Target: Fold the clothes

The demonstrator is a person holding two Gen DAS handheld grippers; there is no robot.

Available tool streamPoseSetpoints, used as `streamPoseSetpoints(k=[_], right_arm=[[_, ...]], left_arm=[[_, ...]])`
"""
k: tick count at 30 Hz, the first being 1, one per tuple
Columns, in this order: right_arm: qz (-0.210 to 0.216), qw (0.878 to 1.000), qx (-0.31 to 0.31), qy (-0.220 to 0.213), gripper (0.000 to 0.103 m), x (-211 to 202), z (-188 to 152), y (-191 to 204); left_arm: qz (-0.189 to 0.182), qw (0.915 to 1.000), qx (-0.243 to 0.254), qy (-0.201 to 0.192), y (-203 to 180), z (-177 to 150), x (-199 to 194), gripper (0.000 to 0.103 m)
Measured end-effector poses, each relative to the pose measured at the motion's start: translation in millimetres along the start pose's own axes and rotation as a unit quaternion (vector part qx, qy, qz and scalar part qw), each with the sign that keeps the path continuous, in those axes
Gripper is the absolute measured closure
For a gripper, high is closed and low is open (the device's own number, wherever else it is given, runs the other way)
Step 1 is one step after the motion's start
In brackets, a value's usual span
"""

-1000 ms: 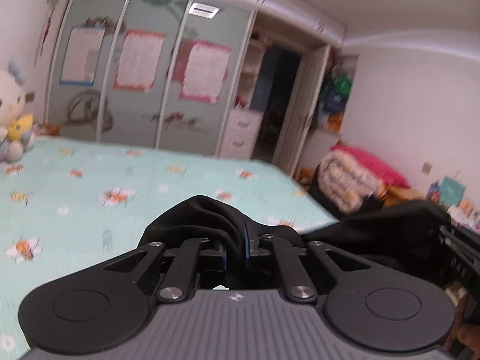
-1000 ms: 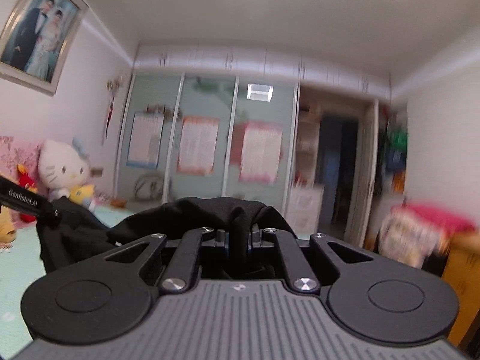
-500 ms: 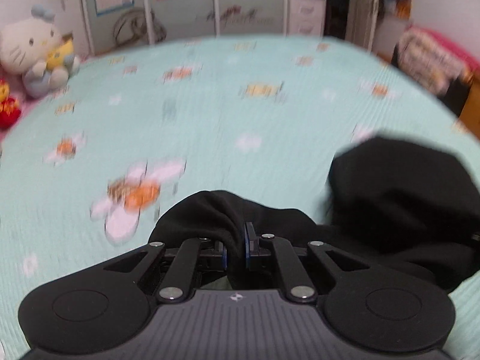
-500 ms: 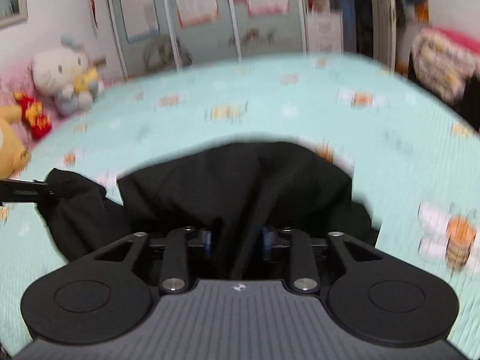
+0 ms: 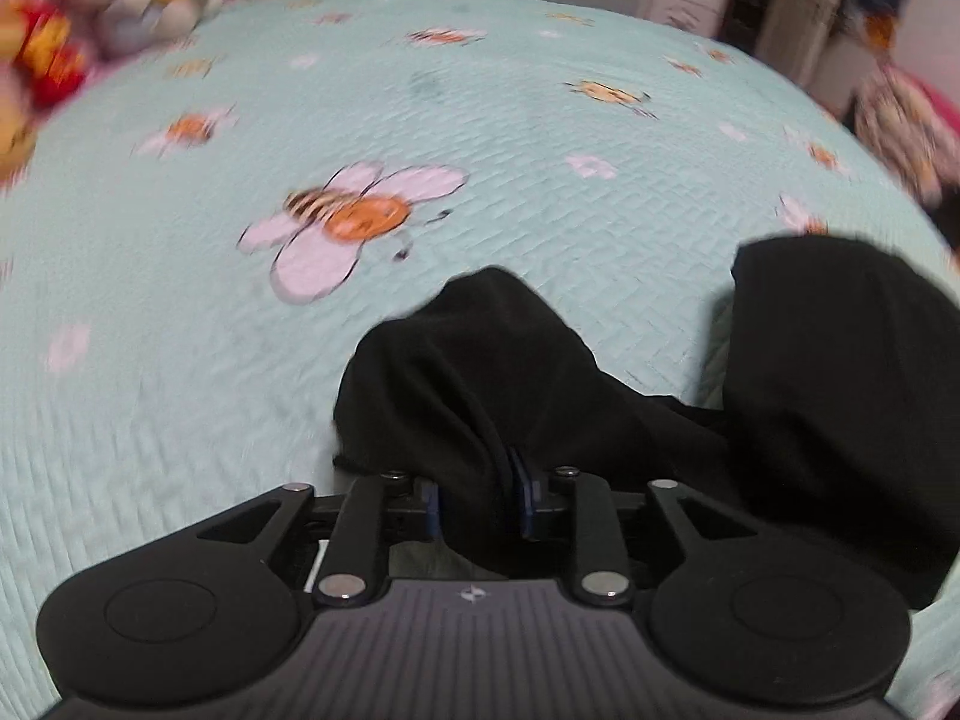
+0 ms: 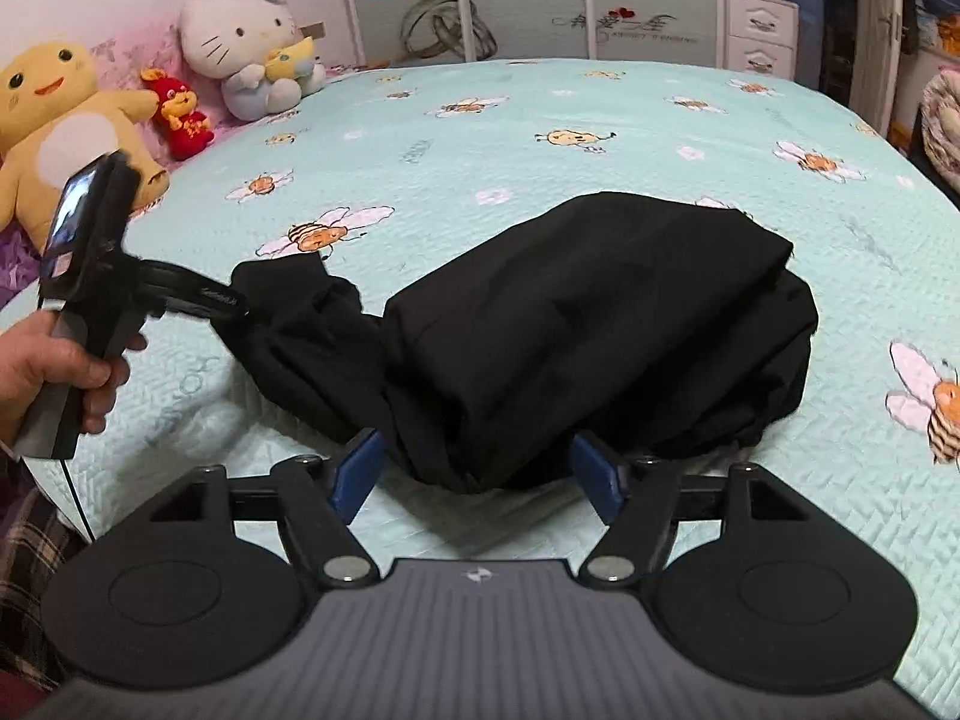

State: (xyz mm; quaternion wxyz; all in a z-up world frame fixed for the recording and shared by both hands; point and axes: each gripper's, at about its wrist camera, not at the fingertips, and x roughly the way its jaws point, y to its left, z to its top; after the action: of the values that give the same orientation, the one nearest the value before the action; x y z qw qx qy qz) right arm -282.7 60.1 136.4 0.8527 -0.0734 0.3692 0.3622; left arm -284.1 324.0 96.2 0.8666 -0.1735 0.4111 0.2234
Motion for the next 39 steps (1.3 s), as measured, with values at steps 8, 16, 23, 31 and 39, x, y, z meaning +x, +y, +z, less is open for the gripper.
streamPoseSetpoints(k=[8,16,23,31,39], right_arm=[[-0.023,1.0,0.004,0.016,0.03,3.8,1.3,11.2],[-0.086,0.994,-0.015,0.07,0.028,19.5,7.5,30.3],[-0.082,0.993,0.01,0.088,0.028,15.5,7.9,19.4],[-0.105,0.99,0.071,0.062,0.027,-9.4,13.4,-16.6],[-0.103,0.985,0.136,0.034,0.027,-22.1,13.0,-42.6]], left_arm=[[-0.073,0.9879,-0.128,-0.05,48.1,9.9,-58.5,0.03],[-0.032,0.9973,-0.031,-0.058,10.8,11.2,-107.7,0.029],[-0.025,0.9963,0.077,0.029,-70.2,-22.9,-92.3,0.027],[0.007,0.9847,0.169,0.044,-129.7,-45.4,-105.1,0.024],[0.064,0.972,0.224,0.031,-159.9,-53.8,-111.1,0.022]])
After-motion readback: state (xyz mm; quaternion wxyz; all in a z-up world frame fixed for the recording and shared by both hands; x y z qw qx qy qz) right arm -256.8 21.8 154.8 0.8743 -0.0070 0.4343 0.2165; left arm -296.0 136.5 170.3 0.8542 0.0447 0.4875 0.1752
